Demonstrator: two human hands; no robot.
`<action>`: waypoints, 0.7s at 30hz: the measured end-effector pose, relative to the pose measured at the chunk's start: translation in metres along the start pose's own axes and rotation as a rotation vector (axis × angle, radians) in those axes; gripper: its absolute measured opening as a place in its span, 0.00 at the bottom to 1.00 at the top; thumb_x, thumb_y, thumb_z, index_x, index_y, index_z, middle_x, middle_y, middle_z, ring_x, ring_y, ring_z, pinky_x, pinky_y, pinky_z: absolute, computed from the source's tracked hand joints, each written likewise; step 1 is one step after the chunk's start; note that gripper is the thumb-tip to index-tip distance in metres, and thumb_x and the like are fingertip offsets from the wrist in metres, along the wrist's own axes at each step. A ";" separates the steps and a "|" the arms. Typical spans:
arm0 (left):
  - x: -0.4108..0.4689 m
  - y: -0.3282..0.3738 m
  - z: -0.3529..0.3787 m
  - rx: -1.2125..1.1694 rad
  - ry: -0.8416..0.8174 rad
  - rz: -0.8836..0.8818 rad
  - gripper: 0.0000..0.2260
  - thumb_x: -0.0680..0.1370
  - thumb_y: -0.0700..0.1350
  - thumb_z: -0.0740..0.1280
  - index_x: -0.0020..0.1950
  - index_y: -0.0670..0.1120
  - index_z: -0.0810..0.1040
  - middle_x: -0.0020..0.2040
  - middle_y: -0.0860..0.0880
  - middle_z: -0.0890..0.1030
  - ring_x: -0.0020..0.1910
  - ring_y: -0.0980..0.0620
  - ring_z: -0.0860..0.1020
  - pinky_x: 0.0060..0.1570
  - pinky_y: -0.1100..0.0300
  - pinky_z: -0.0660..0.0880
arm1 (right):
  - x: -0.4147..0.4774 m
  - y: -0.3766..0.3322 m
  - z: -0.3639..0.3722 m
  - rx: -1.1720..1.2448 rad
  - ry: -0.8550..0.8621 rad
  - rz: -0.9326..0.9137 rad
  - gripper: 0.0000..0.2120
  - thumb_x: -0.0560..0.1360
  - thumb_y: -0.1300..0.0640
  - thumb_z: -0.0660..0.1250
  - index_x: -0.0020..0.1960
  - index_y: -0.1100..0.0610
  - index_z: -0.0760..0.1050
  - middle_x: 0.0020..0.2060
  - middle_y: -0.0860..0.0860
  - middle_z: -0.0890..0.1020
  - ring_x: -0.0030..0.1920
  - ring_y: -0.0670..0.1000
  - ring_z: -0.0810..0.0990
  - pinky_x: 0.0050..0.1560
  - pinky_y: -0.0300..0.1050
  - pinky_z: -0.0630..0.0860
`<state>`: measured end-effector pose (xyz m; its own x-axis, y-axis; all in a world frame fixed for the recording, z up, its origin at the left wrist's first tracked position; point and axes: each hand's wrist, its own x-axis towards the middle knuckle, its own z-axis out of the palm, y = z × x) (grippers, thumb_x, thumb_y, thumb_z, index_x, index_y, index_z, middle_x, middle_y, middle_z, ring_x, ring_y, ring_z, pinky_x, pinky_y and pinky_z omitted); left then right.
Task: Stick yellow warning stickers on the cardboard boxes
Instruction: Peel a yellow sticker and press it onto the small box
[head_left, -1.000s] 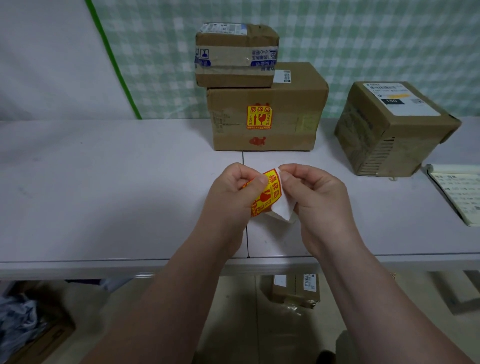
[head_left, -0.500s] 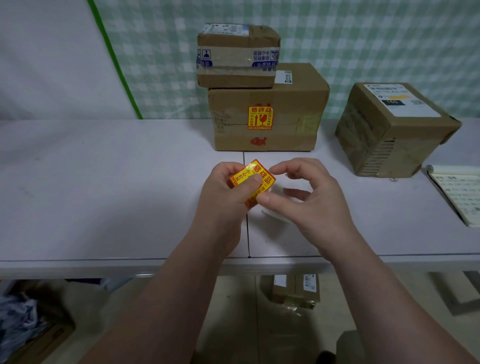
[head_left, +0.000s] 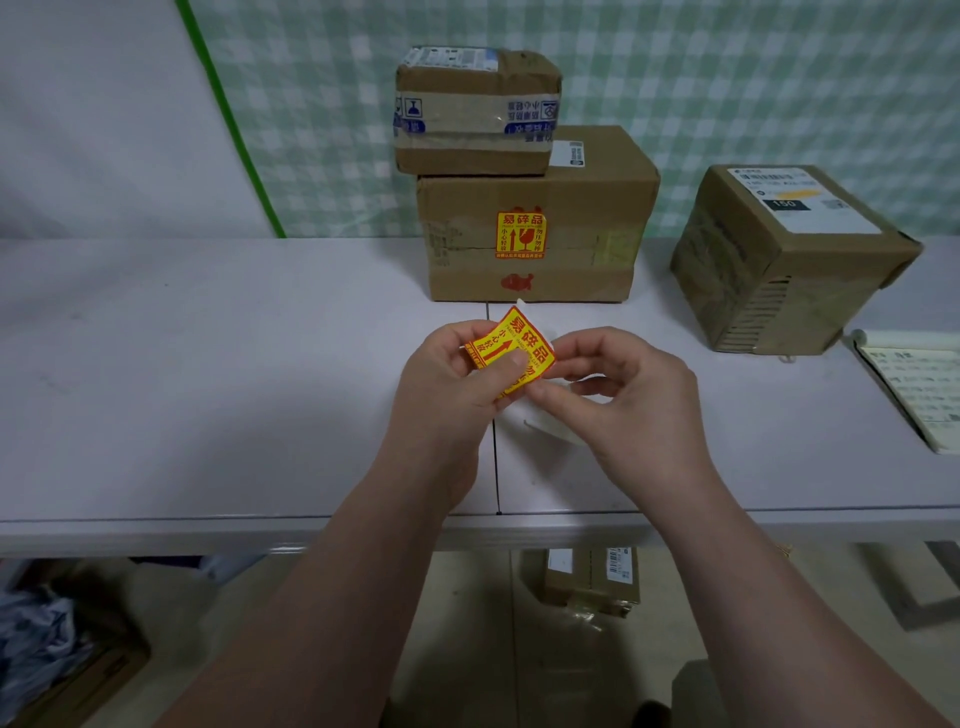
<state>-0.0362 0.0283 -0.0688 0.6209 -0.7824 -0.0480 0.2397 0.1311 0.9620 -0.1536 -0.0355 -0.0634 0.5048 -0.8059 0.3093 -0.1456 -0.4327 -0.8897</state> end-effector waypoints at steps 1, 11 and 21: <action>0.000 0.000 0.001 -0.006 -0.004 -0.008 0.12 0.74 0.34 0.67 0.57 0.41 0.74 0.48 0.45 0.82 0.45 0.52 0.81 0.40 0.65 0.77 | 0.000 -0.001 0.000 -0.006 -0.005 -0.013 0.11 0.65 0.53 0.77 0.42 0.44 0.77 0.38 0.43 0.84 0.43 0.45 0.83 0.48 0.47 0.80; -0.002 0.002 0.000 0.136 0.014 0.069 0.12 0.64 0.41 0.73 0.41 0.49 0.72 0.47 0.43 0.79 0.49 0.44 0.79 0.54 0.47 0.77 | 0.000 0.002 -0.002 -0.003 -0.038 -0.040 0.10 0.67 0.58 0.76 0.42 0.45 0.80 0.37 0.43 0.84 0.40 0.43 0.82 0.42 0.37 0.78; -0.007 0.002 0.003 0.368 -0.021 0.151 0.06 0.71 0.40 0.71 0.40 0.51 0.81 0.40 0.50 0.83 0.39 0.52 0.80 0.49 0.50 0.80 | 0.000 0.004 0.000 -0.060 0.015 -0.028 0.07 0.71 0.58 0.72 0.40 0.46 0.80 0.35 0.42 0.82 0.37 0.40 0.80 0.37 0.29 0.73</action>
<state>-0.0425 0.0321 -0.0659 0.6125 -0.7837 0.1030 -0.1389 0.0215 0.9901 -0.1545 -0.0375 -0.0669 0.4971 -0.7986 0.3393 -0.1822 -0.4784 -0.8590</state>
